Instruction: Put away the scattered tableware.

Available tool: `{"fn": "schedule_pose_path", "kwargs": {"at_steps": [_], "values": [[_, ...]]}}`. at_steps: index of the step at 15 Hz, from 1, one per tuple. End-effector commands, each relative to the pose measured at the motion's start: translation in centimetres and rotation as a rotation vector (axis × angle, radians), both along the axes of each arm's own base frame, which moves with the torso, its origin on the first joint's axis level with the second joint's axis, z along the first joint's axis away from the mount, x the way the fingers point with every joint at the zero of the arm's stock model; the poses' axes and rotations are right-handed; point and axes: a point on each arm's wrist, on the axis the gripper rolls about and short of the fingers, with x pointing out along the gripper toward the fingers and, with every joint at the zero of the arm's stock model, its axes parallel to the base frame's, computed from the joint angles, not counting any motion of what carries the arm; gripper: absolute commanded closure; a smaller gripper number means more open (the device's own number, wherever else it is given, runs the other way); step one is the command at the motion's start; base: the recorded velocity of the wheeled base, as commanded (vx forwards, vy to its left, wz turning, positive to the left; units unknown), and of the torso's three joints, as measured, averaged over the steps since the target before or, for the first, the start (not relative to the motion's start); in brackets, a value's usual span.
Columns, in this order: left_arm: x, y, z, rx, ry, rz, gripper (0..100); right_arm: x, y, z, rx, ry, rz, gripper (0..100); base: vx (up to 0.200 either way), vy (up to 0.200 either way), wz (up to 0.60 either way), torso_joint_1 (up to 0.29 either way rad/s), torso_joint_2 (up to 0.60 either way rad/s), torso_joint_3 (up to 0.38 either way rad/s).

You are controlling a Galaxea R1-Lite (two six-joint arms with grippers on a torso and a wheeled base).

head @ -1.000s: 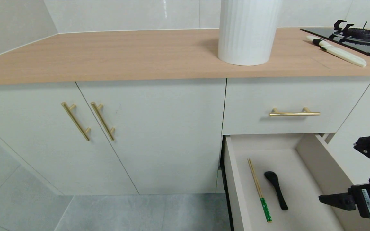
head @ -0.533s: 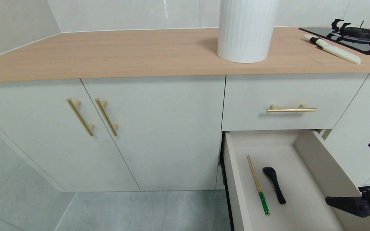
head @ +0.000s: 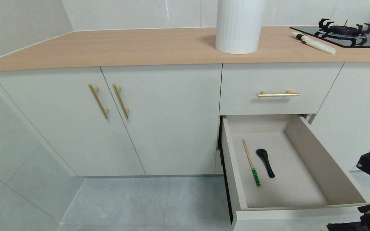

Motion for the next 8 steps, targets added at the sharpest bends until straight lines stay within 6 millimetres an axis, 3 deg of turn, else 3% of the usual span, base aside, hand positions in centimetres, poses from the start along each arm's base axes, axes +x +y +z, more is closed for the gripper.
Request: {"fn": "schedule_pose_path", "kwargs": {"at_steps": [1, 5, 8], "values": [[0.0, 0.0, 0.0, 0.000, -0.001, 0.000, 0, 1.6, 1.0, -2.2, -0.055, 0.134, 0.017, 0, 0.000, 0.000, 0.00, 0.000, 0.00, 0.000], [0.0, 0.0, 0.0, 0.000, -0.001, 0.002, 0, 3.6, 2.3, -4.8, -0.096, 0.250, 0.009, 0, 0.000, 0.000, 0.00, 0.000, 0.00, 0.000], [0.0, 0.0, 0.0, 0.000, -0.001, 0.002, 0, 4.7, 2.8, -5.8, -0.064, 0.221, -0.061, 0, 0.000, 0.000, 0.00, 0.000, 0.00, 0.000]]}}
